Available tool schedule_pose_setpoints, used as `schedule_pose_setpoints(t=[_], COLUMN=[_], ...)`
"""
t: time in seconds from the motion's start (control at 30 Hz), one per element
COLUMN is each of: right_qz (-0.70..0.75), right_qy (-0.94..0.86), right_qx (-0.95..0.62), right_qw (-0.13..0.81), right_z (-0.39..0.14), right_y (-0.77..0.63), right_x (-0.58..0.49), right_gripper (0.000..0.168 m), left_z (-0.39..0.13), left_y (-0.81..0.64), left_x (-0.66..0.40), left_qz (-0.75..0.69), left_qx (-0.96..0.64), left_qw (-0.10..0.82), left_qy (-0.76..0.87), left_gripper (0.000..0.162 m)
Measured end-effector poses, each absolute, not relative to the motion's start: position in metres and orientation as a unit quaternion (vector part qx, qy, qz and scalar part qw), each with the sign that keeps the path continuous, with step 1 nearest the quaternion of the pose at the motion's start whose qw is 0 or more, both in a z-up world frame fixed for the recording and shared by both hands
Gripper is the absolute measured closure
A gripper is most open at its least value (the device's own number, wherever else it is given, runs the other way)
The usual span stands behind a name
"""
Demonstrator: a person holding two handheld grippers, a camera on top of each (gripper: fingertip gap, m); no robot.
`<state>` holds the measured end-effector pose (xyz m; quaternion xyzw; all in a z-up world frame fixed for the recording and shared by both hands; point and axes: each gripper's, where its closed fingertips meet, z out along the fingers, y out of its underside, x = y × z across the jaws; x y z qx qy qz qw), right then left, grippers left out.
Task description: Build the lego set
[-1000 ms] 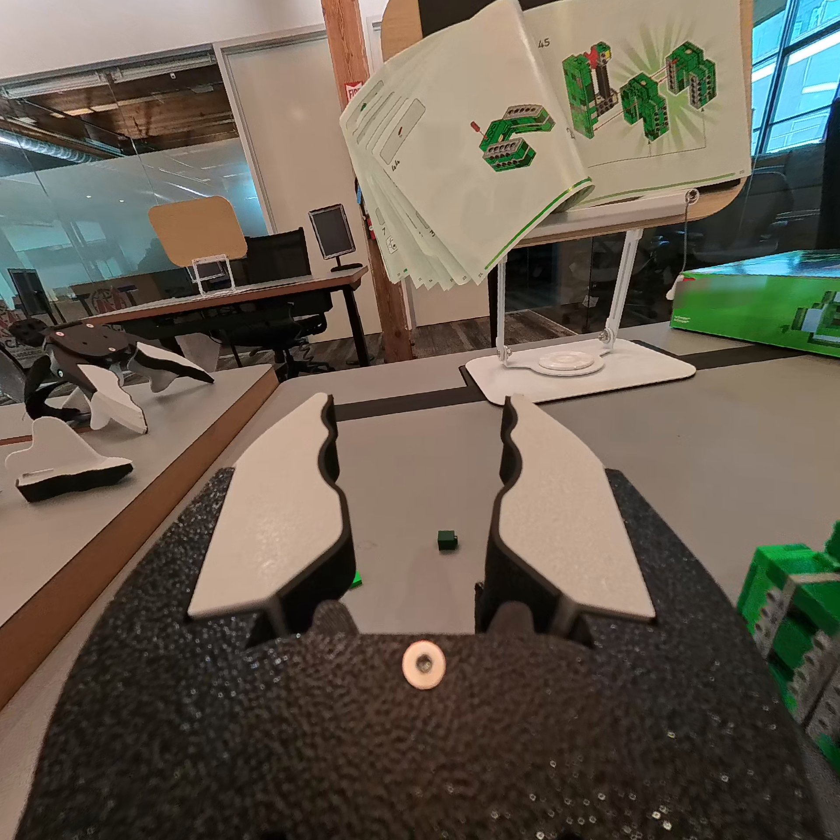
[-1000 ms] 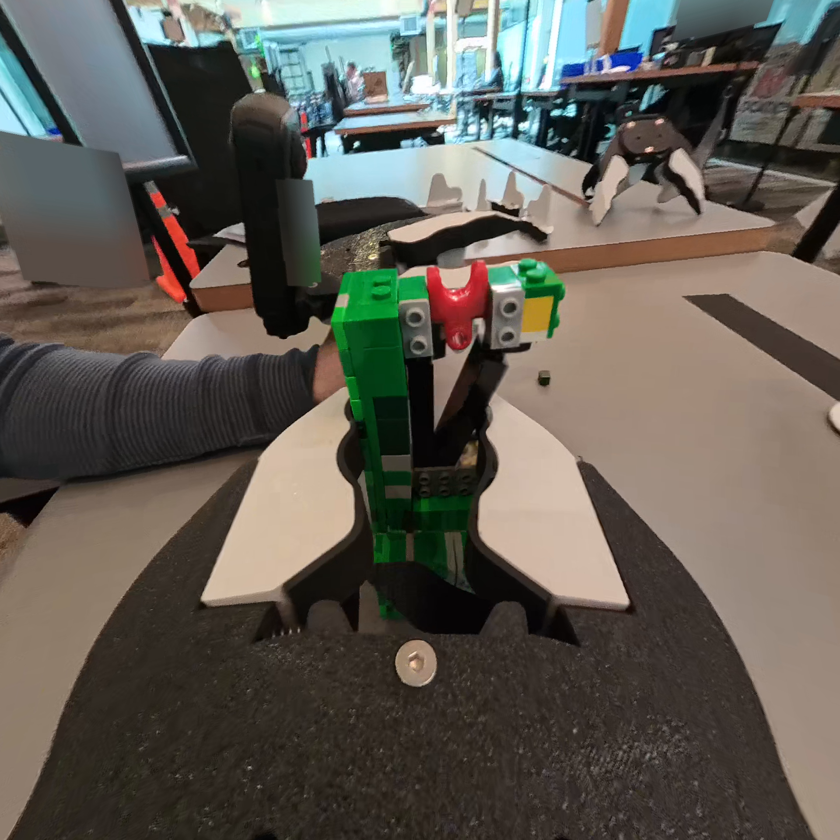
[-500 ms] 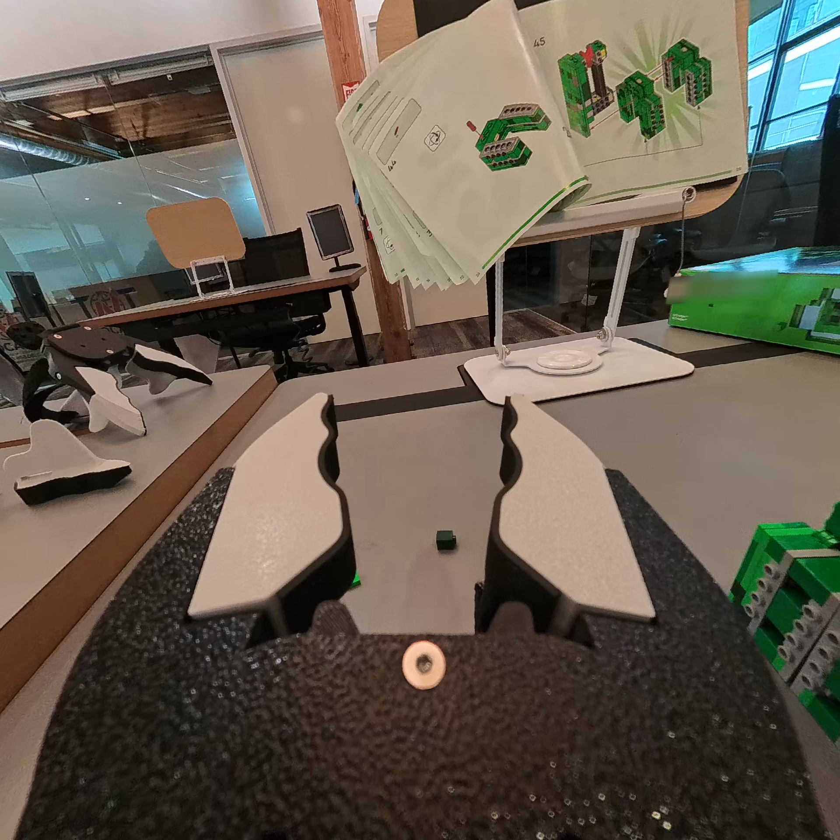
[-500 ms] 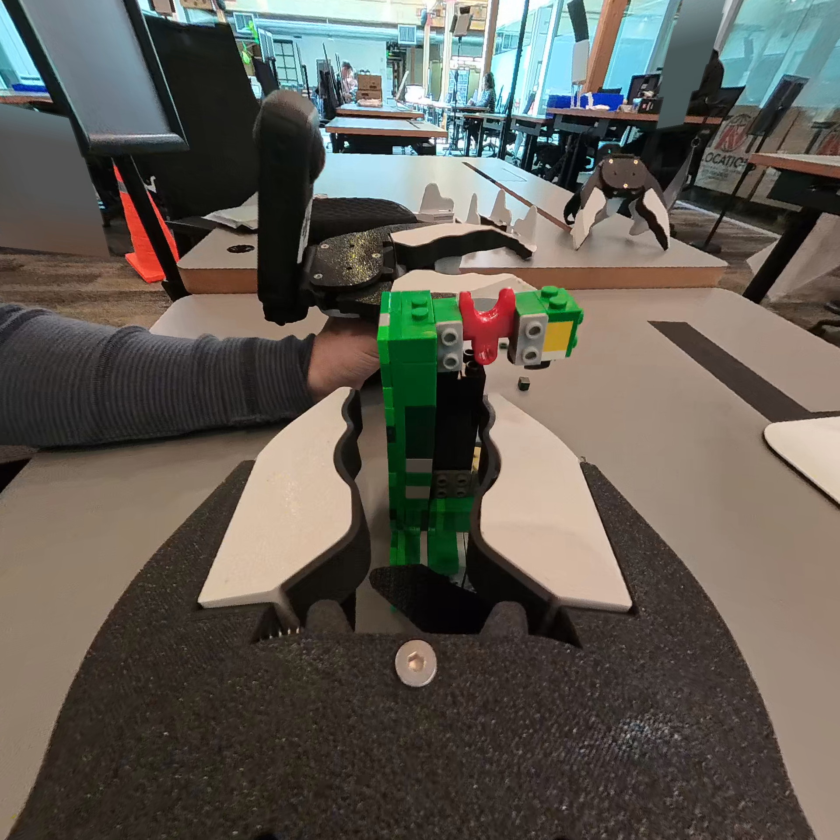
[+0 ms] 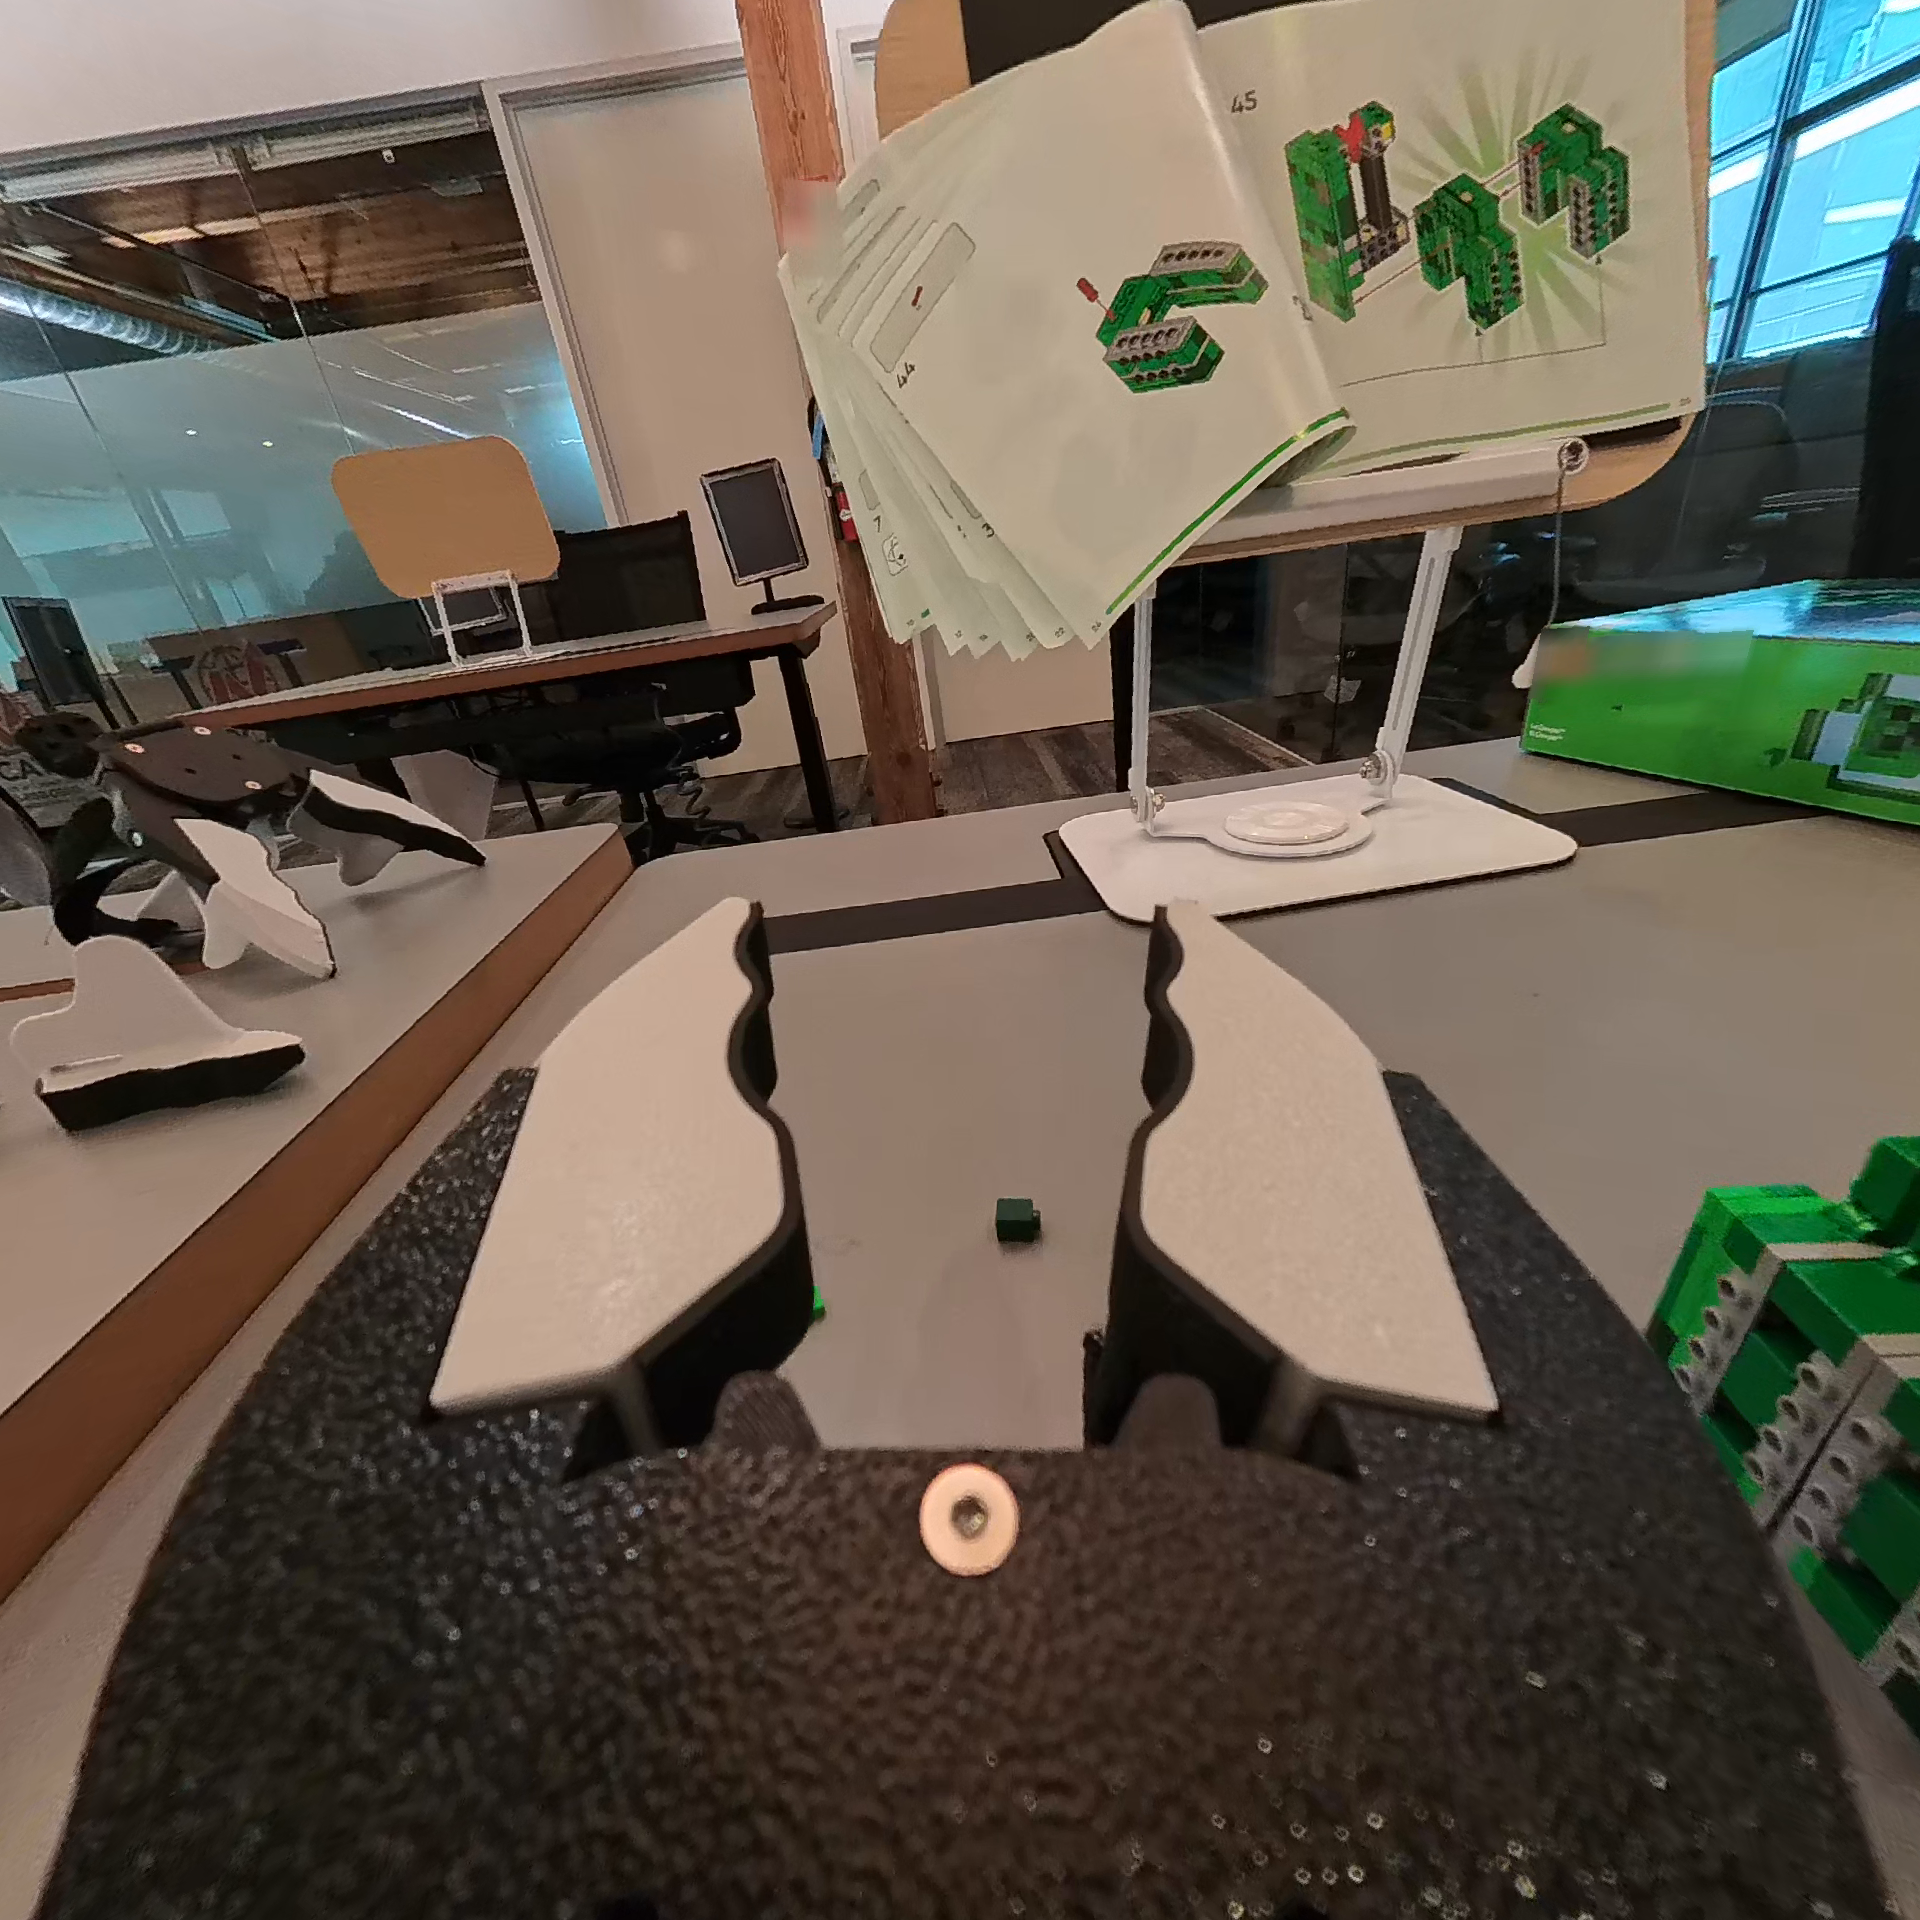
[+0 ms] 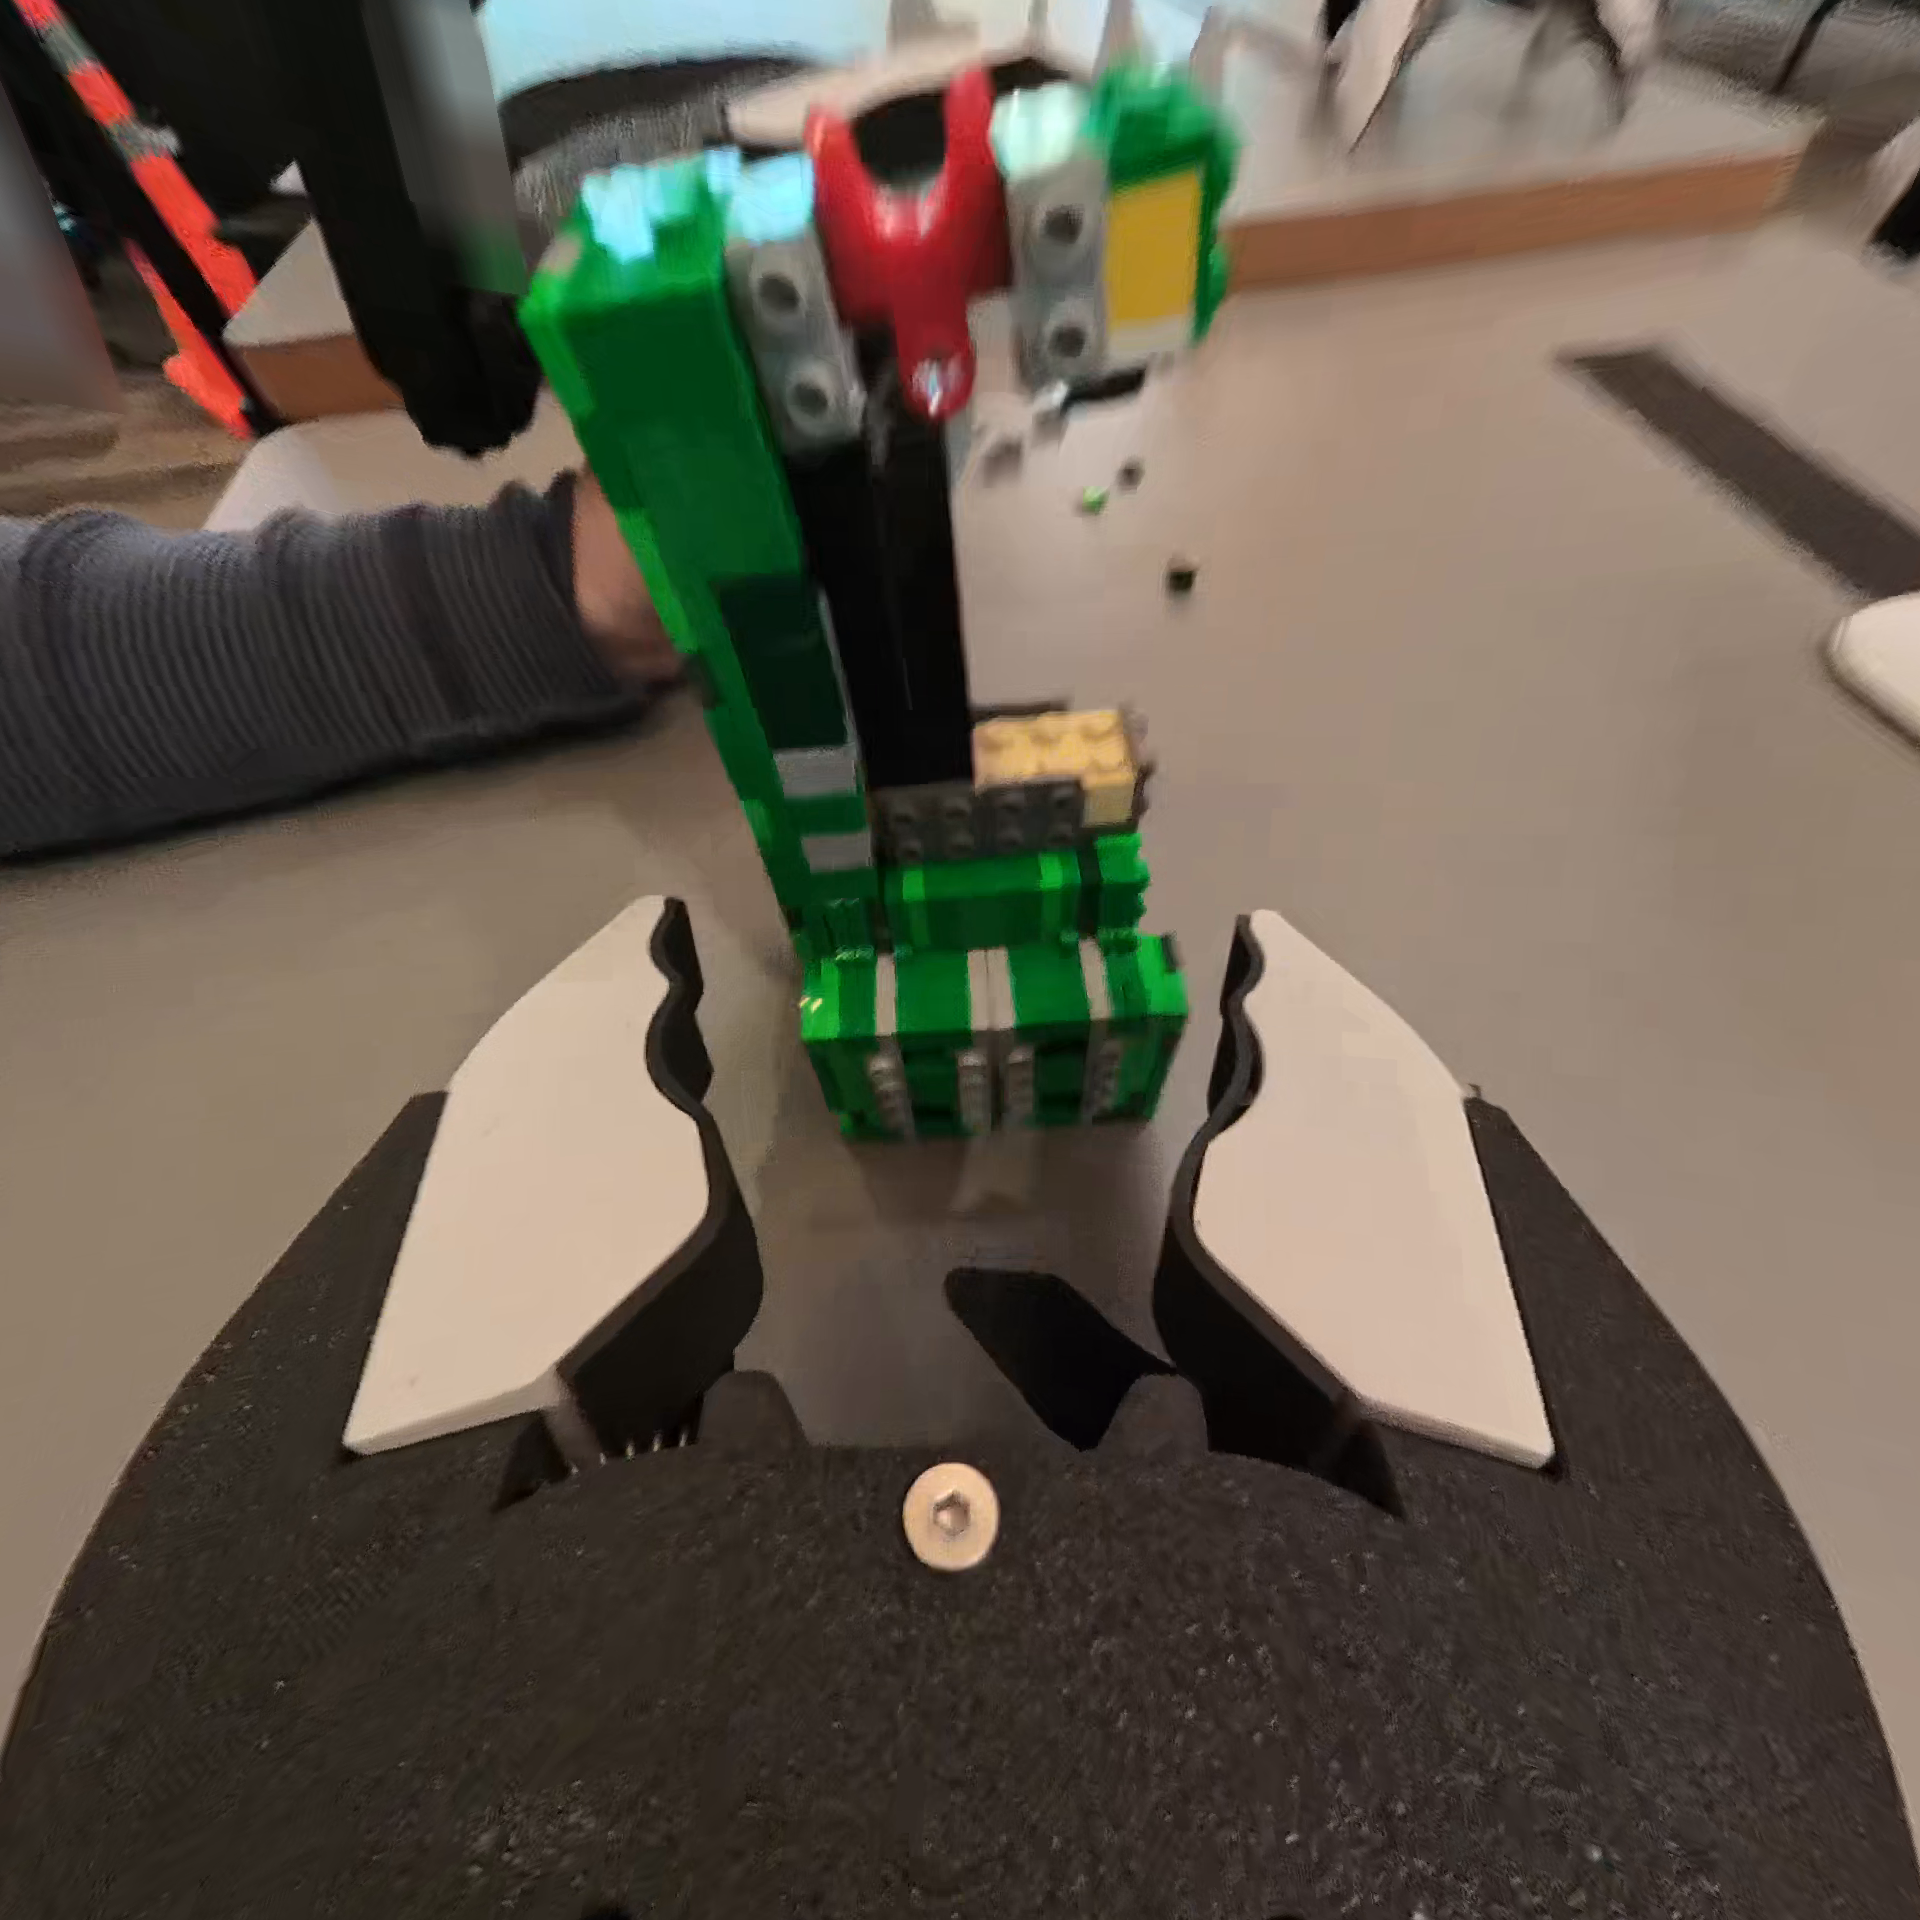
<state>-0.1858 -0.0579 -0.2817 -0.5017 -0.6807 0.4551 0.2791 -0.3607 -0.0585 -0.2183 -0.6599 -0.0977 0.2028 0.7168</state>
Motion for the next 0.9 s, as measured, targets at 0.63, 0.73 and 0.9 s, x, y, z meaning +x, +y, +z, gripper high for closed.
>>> schedule_pose_setpoints(t=[0.63,0.73,0.9], right_qz=[0.535,0.541,0.533], right_qy=[-0.652,-0.653,-0.662], right_qx=[-0.467,-0.451,-0.416], right_qw=[0.266,0.278,0.324], right_z=[-0.268,-0.264,-0.259], right_y=[-0.078,-0.08,-0.082], right_x=[-0.148,-0.145,-0.143], right_gripper=[0.078,0.079,0.081], left_z=[-0.22,-0.222,-0.223], left_y=[-0.109,-0.107,-0.105], left_x=[-0.349,-0.35,-0.349], left_qz=[0.252,0.259,0.264], left_qx=[-0.661,-0.668,-0.672], left_qw=[0.698,0.69,0.685], left_qy=[-0.107,-0.103,-0.099], left_gripper=[0.095,0.095,0.095])
